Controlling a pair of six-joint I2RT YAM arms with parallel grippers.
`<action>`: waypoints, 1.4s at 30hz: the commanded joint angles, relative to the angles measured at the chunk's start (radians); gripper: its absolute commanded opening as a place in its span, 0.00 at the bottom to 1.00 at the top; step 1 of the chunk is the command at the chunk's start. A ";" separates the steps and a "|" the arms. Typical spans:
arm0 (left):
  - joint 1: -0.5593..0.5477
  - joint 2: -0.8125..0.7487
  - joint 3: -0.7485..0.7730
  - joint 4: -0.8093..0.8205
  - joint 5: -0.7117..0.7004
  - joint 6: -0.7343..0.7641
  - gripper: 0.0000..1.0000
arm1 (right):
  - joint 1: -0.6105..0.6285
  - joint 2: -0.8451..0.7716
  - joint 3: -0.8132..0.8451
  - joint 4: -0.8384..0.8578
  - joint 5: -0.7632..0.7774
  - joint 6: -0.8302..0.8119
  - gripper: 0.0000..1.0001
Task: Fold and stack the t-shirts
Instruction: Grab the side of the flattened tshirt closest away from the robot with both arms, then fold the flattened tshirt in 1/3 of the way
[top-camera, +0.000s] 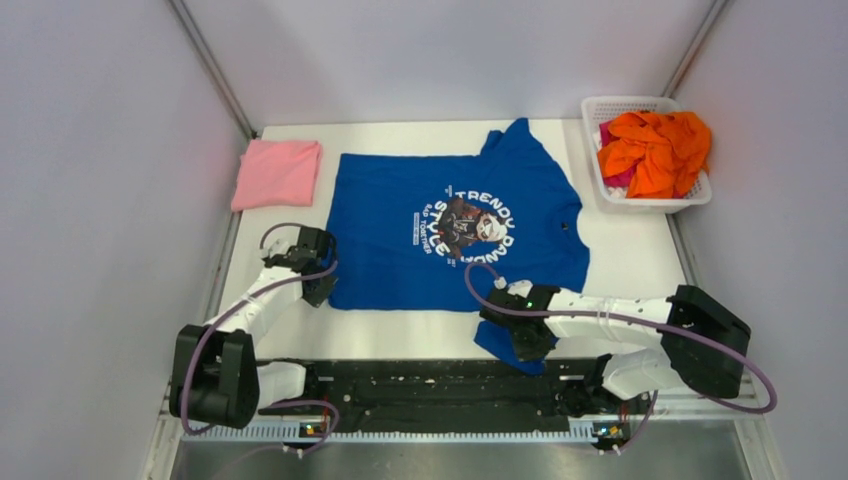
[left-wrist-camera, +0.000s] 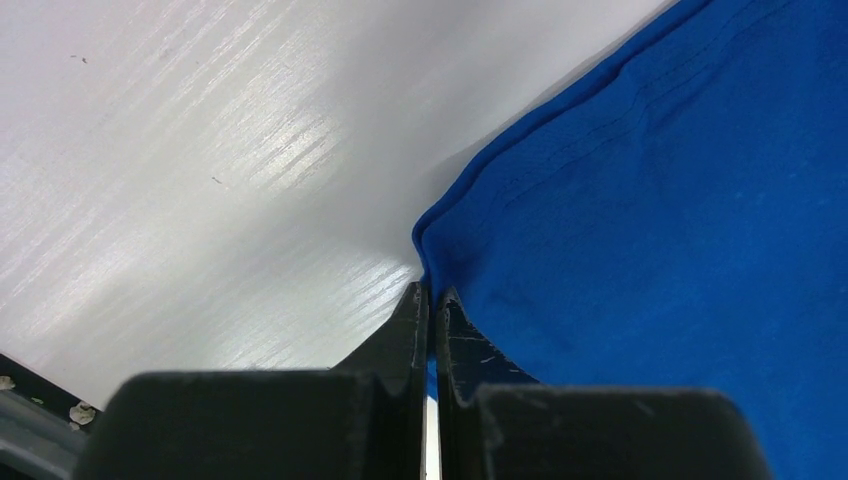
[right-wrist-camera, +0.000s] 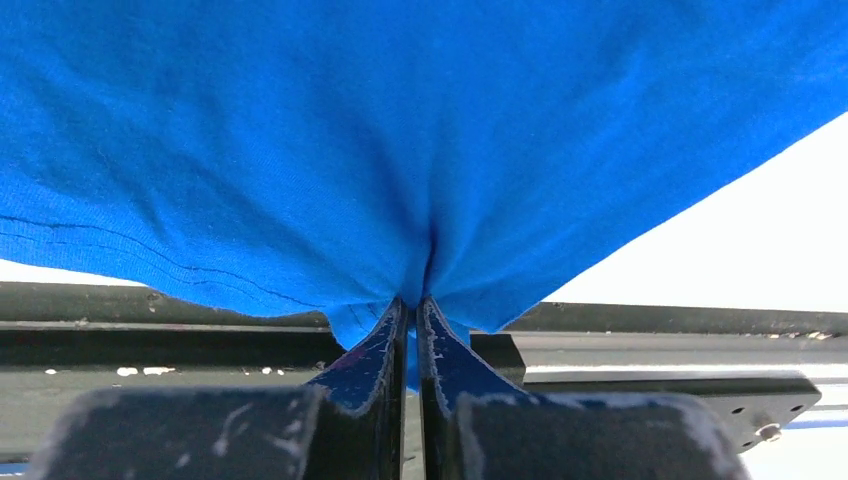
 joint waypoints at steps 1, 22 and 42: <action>0.005 -0.034 -0.005 -0.008 -0.019 0.002 0.00 | 0.002 -0.049 -0.002 0.101 0.162 0.089 0.00; 0.005 -0.334 -0.084 -0.305 -0.016 -0.053 0.00 | 0.082 -0.327 0.064 -0.300 -0.318 0.088 0.00; 0.005 -0.188 0.104 -0.003 0.072 -0.014 0.00 | -0.323 -0.184 0.340 -0.008 -0.130 -0.214 0.00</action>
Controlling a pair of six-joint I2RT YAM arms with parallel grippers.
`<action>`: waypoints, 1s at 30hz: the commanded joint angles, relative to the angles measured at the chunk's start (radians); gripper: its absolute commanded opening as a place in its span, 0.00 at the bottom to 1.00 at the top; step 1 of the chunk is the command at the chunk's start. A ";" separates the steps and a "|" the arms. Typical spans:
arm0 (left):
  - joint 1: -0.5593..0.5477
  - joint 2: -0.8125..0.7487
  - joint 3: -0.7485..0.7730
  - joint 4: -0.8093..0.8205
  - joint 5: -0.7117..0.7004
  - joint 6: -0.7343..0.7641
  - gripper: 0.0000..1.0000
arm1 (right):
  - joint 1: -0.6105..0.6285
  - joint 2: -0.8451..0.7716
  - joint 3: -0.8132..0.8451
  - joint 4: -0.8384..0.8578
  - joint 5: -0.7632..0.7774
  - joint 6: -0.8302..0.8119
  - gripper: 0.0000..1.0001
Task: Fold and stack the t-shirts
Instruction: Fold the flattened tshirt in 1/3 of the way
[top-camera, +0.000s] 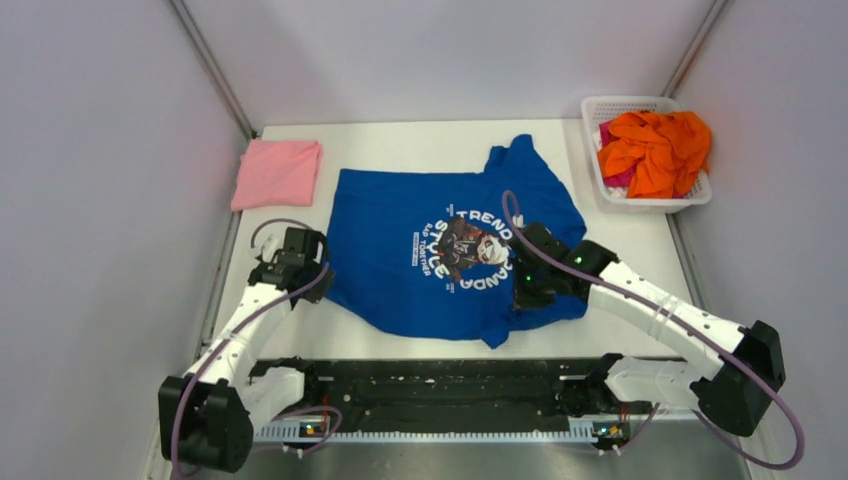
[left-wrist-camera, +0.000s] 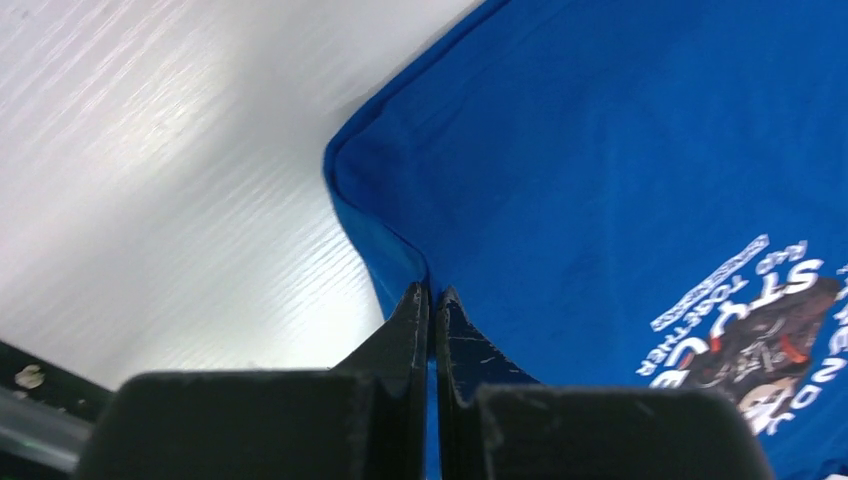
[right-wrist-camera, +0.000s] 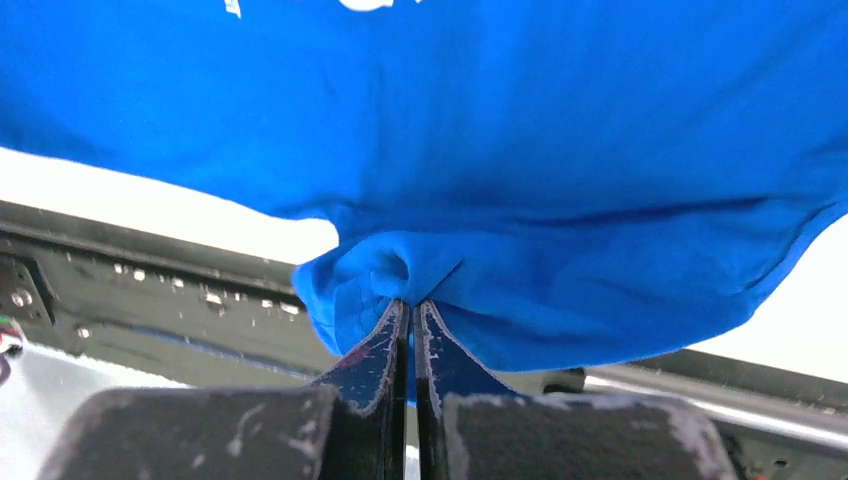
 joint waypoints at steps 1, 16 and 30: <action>0.005 0.082 0.125 0.091 -0.046 0.019 0.00 | -0.105 0.033 0.086 0.084 0.041 -0.132 0.00; 0.055 0.324 0.319 0.144 -0.110 0.045 0.00 | -0.375 0.166 0.202 0.211 -0.005 -0.314 0.00; 0.090 0.423 0.352 0.202 -0.093 0.087 0.00 | -0.494 0.262 0.222 0.346 -0.063 -0.496 0.00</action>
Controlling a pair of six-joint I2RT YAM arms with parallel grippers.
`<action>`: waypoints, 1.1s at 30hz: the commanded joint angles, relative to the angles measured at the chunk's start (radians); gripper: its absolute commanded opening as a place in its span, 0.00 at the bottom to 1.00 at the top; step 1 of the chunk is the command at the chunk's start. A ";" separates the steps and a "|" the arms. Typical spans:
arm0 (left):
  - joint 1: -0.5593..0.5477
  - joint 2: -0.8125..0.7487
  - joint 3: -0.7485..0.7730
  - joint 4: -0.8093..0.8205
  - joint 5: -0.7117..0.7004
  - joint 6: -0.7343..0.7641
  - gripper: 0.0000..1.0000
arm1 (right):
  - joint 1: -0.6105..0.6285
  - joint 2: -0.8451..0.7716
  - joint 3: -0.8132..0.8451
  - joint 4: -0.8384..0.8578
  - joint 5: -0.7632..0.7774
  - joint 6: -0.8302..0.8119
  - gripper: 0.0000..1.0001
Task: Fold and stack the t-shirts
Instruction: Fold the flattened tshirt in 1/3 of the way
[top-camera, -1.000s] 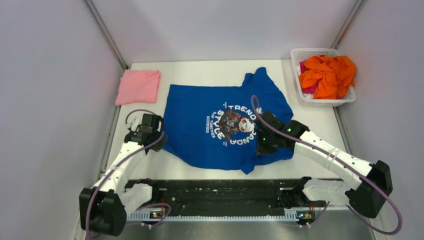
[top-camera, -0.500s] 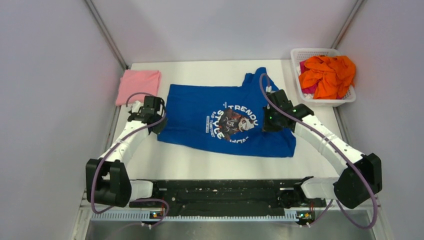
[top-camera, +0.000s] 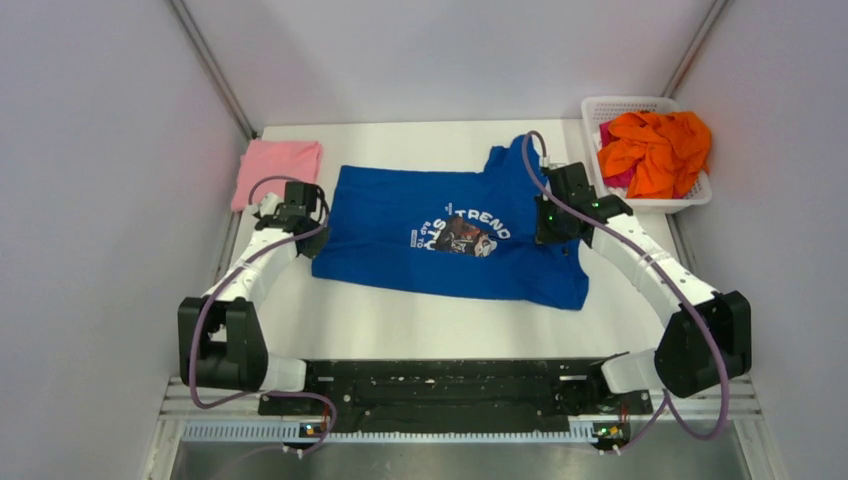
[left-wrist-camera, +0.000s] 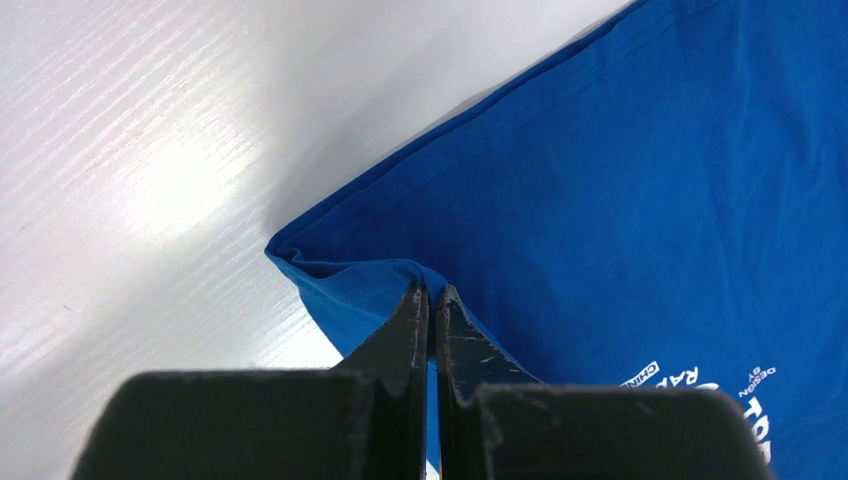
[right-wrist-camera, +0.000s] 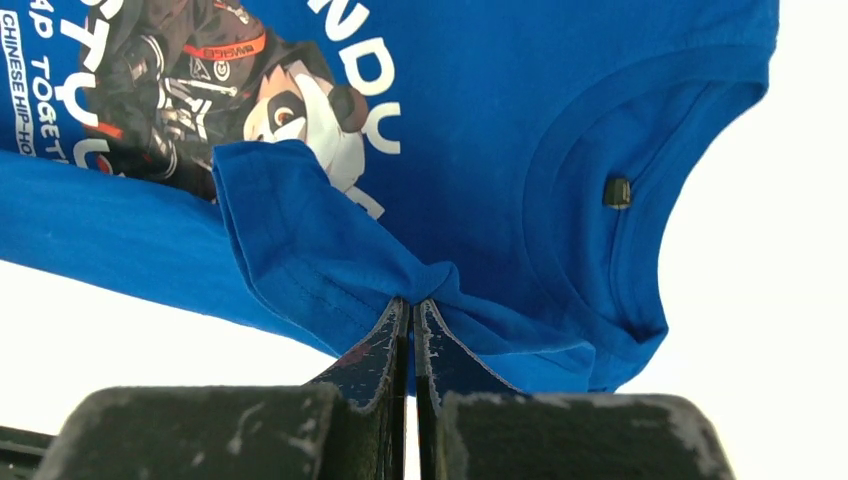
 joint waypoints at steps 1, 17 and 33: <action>0.009 0.032 0.034 0.075 -0.016 0.026 0.00 | -0.034 0.045 0.032 0.116 -0.074 -0.073 0.00; 0.030 0.262 0.299 -0.062 -0.047 0.119 0.99 | -0.177 0.229 0.156 0.368 0.046 -0.038 0.98; -0.019 0.338 0.126 0.186 0.424 0.201 0.99 | 0.027 0.175 -0.219 0.478 -0.074 0.125 0.99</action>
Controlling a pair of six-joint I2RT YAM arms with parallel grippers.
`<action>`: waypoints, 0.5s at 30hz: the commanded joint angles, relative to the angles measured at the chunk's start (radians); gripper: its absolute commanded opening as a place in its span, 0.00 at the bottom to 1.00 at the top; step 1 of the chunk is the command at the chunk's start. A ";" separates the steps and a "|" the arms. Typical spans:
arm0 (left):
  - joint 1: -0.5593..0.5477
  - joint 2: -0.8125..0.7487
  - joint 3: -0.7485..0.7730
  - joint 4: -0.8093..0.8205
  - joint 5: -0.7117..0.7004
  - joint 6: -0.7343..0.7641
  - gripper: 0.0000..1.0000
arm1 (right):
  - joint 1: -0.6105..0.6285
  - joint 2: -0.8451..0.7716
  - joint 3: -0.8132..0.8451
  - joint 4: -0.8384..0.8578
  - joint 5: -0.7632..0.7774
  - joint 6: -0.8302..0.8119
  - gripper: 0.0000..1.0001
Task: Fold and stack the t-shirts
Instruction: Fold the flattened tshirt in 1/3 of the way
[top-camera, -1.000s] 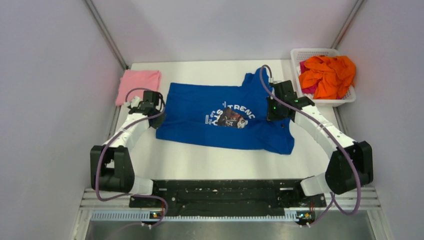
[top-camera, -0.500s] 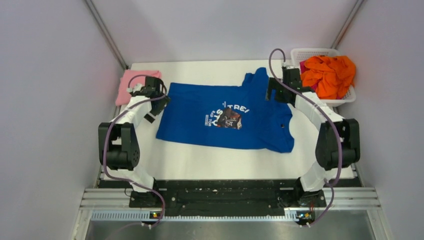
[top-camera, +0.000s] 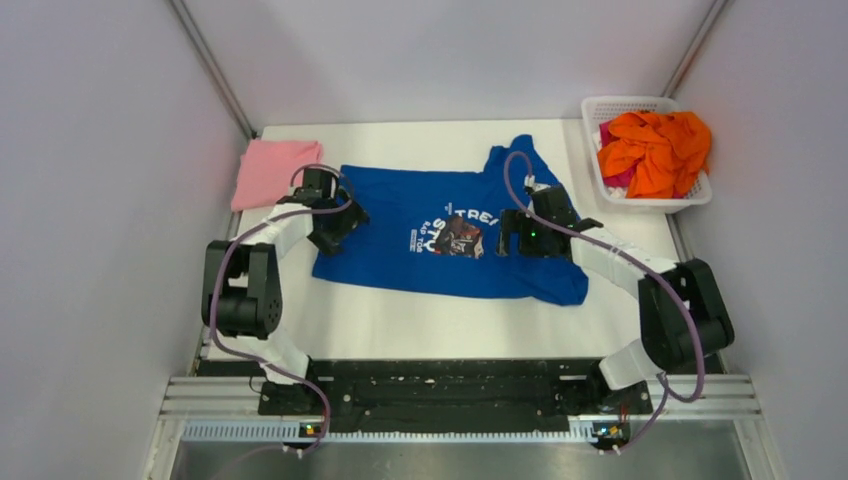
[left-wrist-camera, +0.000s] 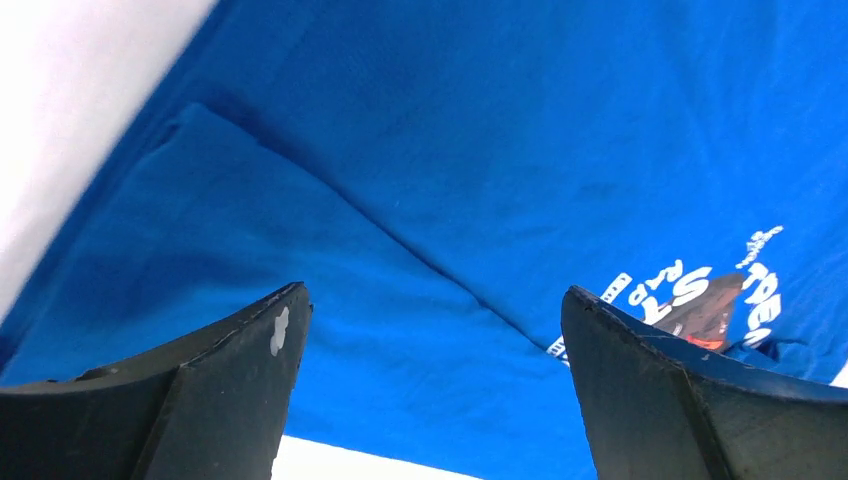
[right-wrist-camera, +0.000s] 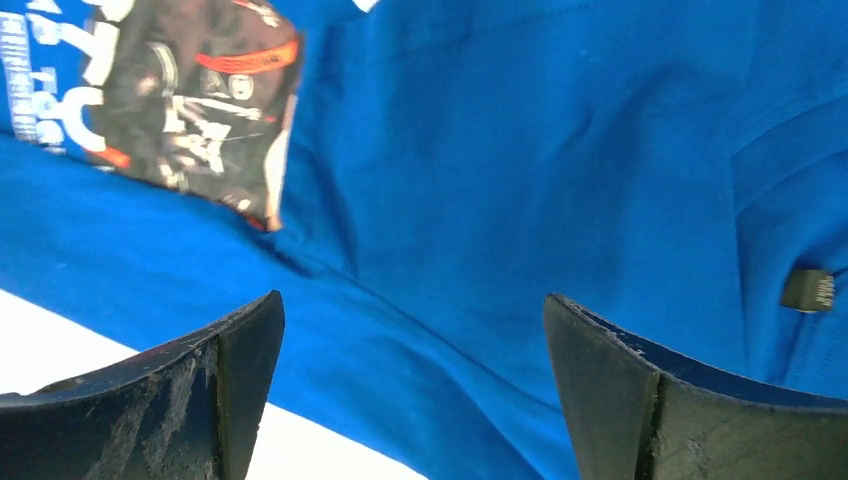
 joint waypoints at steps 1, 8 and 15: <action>-0.010 0.075 -0.020 0.071 0.085 0.017 0.99 | 0.013 0.108 0.016 0.059 0.087 0.072 0.99; -0.014 0.042 -0.151 0.074 0.063 0.018 0.99 | 0.014 0.101 -0.068 0.030 0.209 0.109 0.99; -0.035 -0.141 -0.379 0.025 0.028 -0.012 0.99 | 0.013 -0.047 -0.265 0.035 0.171 0.181 0.99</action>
